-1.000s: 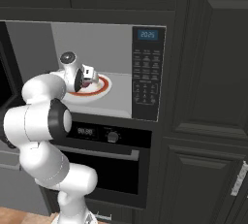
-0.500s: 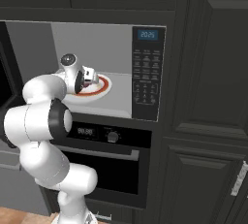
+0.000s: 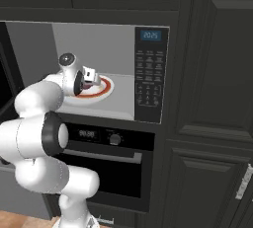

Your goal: Pick the onion from the microwave and place it on plate located on the counter.

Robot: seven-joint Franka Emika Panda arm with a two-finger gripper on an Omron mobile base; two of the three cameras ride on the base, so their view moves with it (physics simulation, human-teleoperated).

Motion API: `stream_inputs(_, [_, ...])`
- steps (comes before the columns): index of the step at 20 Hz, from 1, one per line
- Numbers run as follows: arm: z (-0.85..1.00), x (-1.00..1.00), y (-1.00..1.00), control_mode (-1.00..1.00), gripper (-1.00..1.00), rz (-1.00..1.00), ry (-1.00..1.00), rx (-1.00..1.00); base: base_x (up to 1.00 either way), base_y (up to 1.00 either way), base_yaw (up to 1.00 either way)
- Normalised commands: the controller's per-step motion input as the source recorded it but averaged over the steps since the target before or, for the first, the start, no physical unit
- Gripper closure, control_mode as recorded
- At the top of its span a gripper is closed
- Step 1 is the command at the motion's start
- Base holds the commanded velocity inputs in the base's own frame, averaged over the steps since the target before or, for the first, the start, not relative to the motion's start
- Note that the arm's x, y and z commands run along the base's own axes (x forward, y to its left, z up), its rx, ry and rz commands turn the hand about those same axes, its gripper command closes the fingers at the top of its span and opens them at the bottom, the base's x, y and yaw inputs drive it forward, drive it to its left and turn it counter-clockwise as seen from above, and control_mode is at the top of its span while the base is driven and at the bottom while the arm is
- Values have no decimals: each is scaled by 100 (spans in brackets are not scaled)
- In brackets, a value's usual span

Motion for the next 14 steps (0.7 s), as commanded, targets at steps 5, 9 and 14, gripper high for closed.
stream_inputs(5, [43, -56, -52, -100, 100, -4, 0, 0, 0, 0, 0])
stream_inputs(9, [41, -48, -45, -100, 100, -4, 0, 0, 0, 0, 0])
stream_inputs(14, [52, -57, -43, -100, 100, -1, 0, 0, 0, 0, 0])
